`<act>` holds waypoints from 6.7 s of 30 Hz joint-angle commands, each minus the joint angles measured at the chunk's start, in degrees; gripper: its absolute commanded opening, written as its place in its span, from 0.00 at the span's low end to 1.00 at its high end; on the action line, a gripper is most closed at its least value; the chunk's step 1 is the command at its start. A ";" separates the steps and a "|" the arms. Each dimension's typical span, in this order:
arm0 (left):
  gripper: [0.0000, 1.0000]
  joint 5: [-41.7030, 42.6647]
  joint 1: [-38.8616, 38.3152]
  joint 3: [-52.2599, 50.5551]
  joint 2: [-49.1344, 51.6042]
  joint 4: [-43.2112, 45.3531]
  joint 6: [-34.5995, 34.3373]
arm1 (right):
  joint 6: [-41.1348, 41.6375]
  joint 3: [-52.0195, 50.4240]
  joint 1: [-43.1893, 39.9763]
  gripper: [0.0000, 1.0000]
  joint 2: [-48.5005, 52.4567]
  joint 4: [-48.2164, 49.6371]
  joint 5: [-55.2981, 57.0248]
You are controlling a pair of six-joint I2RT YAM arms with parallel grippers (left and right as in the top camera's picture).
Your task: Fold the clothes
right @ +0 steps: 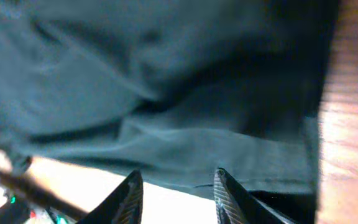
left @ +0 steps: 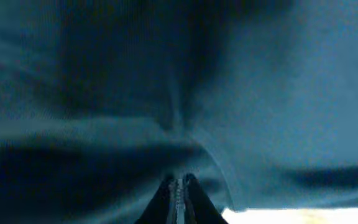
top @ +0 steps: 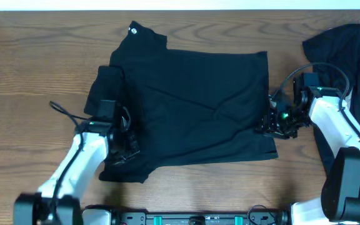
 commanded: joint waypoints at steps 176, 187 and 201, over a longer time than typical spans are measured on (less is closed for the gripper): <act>0.07 -27.76 16.37 25.55 30.73 -6.34 6.80 | 7.72 1.11 6.43 0.11 13.84 25.40 2.19; 0.07 -27.85 16.55 25.59 30.60 -7.50 8.96 | 23.37 1.25 4.04 0.01 16.83 15.82 34.64; 0.07 -28.46 16.55 25.83 30.60 -8.07 9.14 | 19.39 2.34 -2.91 0.09 14.60 11.82 30.27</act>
